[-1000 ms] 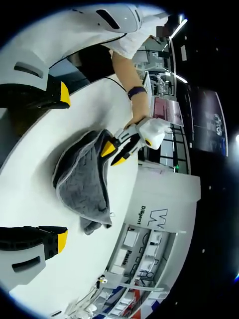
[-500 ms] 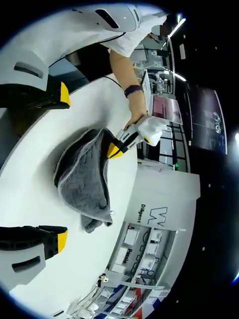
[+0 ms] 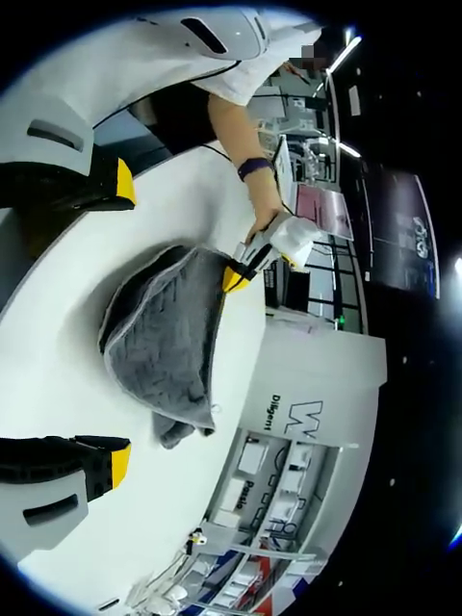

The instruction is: Open the folded towel by lifting each exposed corner and separating the folded layers until the towel lies flat within the target outline without major curled edges

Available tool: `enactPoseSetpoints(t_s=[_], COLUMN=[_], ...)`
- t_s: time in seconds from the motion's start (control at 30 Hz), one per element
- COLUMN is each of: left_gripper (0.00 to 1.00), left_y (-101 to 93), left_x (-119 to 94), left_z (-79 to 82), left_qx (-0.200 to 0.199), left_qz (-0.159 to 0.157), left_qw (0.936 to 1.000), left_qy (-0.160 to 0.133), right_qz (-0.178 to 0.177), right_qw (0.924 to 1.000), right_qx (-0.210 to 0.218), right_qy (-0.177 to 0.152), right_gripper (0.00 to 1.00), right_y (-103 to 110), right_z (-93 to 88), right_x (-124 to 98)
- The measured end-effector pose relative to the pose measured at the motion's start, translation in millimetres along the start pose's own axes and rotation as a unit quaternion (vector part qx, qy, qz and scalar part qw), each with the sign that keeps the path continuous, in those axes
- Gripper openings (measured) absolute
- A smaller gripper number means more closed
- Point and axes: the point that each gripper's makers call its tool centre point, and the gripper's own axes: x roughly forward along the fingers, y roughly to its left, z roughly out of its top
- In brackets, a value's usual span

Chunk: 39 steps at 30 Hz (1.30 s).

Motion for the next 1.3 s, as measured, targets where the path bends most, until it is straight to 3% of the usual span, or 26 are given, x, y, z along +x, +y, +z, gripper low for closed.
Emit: enactPoseSetpoints(t_s=[0.17,0.33,0.43,0.5,0.57,0.73,0.83,0.87,1.03,1.3], left_gripper=[0.03,0.10,0.14,0.21,0.29,0.38,0.45,0.47,0.59,0.78], left_y=[2.6,8.4,9.1,9.1,10.2,13.7,13.8,10.8,2.8,-24.7], left_x=[9,7,-2,-14,-25,-62,-65,-91,-114,-126], left_z=[-12.7,-14.7,-6.5,2.4,7.5,13.6,14.2,15.2,7.8,-7.8], left_qx=[-0.003,-0.026,-0.061,-0.103,-0.111,-0.111,-0.112,-0.111,-0.098,-0.103], left_qz=[0.006,0.003,-0.013,-0.028,-0.031,-0.032,-0.032,-0.030,-0.018,-0.030], left_qw=[0.9999,0.9997,0.9970,0.9905,0.9871,0.9805,0.9798,0.9757,0.9770,0.9785], left_qy=[0.014,-0.003,-0.046,-0.087,-0.111,-0.159,-0.163,-0.186,-0.188,-0.176], right_qz=[-0.001,0.001,-0.006,-0.009,-0.010,-0.007,-0.005,0.002,-0.009,0.006], right_qw=[1.0000,1.0000,1.0000,0.9999,0.9999,0.9998,0.9998,0.9996,0.9984,0.9990], right_qx=[0.001,0.001,-0.004,-0.006,-0.005,-0.014,-0.015,-0.028,-0.039,-0.031], right_qy=[0.000,0.002,0.000,-0.001,0.002,0.011,0.012,0.007,0.040,0.032], right_gripper=[0.99,0.99,0.97,0.97,0.97,0.97,0.97,0.97,0.97,0.97], right_y=[-1,-1,-5,-8,-10,-18,-19,-25,-42,-49], right_z=[0.8,-0.1,1.0,1.6,1.1,2.3,3.4,7.3,-3.8,4.6], right_x=[0,0,-1,-1,0,3,4,8,16,20])
